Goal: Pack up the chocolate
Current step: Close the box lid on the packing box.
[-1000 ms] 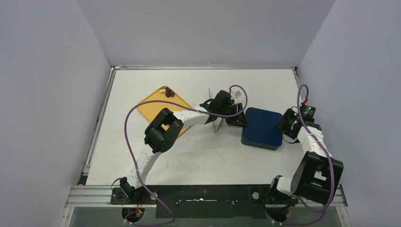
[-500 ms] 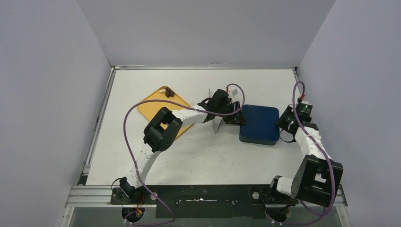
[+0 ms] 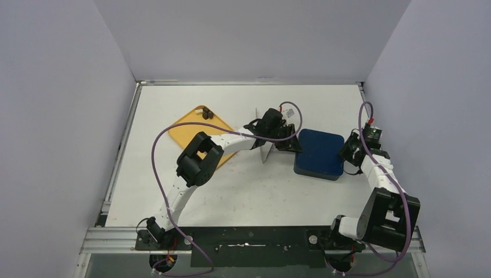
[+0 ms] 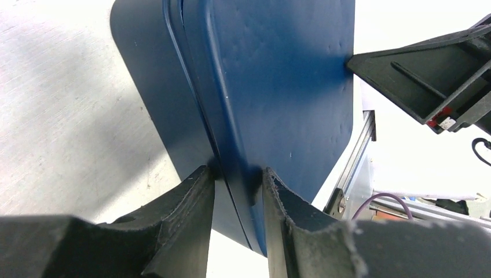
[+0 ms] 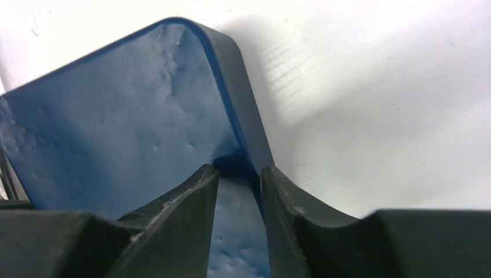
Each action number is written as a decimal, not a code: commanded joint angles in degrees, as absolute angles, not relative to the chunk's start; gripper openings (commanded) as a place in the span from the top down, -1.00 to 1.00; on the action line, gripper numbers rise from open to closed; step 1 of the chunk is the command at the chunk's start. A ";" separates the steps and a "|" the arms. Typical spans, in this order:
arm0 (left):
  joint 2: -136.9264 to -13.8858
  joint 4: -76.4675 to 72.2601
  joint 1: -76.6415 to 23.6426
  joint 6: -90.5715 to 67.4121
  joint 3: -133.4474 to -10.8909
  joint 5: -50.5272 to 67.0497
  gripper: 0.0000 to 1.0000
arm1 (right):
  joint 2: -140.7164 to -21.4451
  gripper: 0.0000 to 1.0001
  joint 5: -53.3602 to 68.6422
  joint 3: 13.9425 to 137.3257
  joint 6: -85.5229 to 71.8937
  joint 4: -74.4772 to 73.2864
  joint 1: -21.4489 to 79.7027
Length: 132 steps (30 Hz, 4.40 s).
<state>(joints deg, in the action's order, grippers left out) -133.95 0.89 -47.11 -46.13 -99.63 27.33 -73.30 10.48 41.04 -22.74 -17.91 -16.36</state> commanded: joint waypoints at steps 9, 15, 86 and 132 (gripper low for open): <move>-132.67 12.86 -45.64 -43.02 -107.09 24.38 0.29 | -67.85 0.12 10.04 53.56 -22.09 -27.91 -16.68; -132.50 12.56 -43.68 -42.38 -114.16 21.60 0.29 | -70.09 0.53 14.20 55.58 -22.49 -23.34 -15.56; -143.61 20.11 -43.70 -26.60 -135.41 19.61 -0.30 | -67.86 -0.56 1.66 57.14 -55.14 -40.04 -13.80; -136.07 19.07 -45.96 -27.43 -127.95 19.20 -0.13 | -78.16 -0.07 10.73 49.06 -28.41 -24.02 -23.99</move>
<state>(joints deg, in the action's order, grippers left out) -140.62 21.02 -49.56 -29.28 -121.82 29.89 -77.52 6.76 46.50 -33.43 -26.59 -23.68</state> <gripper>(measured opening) 0.547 0.532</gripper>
